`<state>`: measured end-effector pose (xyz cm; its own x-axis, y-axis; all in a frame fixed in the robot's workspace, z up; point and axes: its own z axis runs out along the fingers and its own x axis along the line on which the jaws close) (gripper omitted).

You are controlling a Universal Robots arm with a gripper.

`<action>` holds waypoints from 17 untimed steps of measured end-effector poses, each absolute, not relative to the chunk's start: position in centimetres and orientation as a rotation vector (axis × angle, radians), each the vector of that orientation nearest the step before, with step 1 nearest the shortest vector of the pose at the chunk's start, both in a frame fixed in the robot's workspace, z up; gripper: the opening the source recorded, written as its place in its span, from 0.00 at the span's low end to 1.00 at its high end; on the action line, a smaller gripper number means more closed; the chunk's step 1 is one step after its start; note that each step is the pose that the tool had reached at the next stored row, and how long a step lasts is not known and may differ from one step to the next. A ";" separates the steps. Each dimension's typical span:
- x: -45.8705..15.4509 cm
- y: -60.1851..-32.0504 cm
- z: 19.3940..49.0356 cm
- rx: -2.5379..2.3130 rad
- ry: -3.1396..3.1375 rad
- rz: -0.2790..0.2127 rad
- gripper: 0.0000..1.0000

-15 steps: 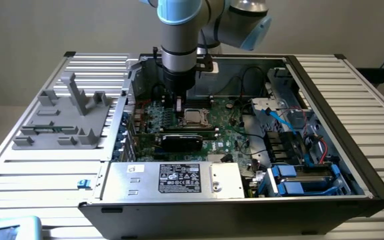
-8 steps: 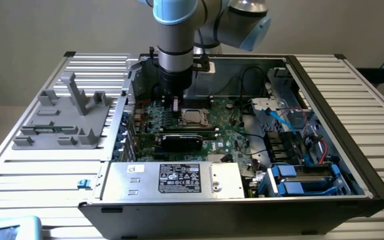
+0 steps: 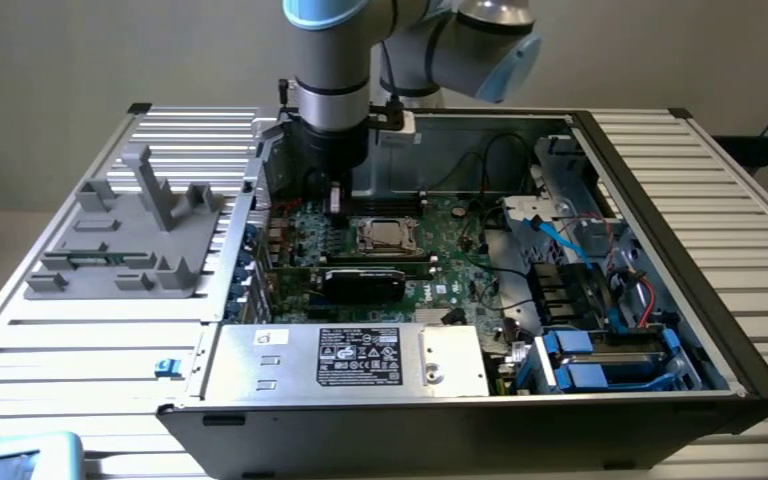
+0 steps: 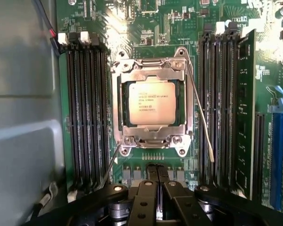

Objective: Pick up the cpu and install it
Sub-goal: 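Close the cpu cover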

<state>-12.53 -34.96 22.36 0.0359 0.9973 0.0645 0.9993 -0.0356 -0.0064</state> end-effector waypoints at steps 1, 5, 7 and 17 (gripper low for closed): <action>-12.7 -35.0 22.8 -2.225 -2.147 -0.065 0.11; -13.2 -35.0 24.6 -2.225 -2.147 -0.065 0.11; -13.3 -35.0 25.5 -2.225 -2.147 -0.065 0.11; -13.6 -34.5 29.4 -2.225 -2.147 -0.065 0.11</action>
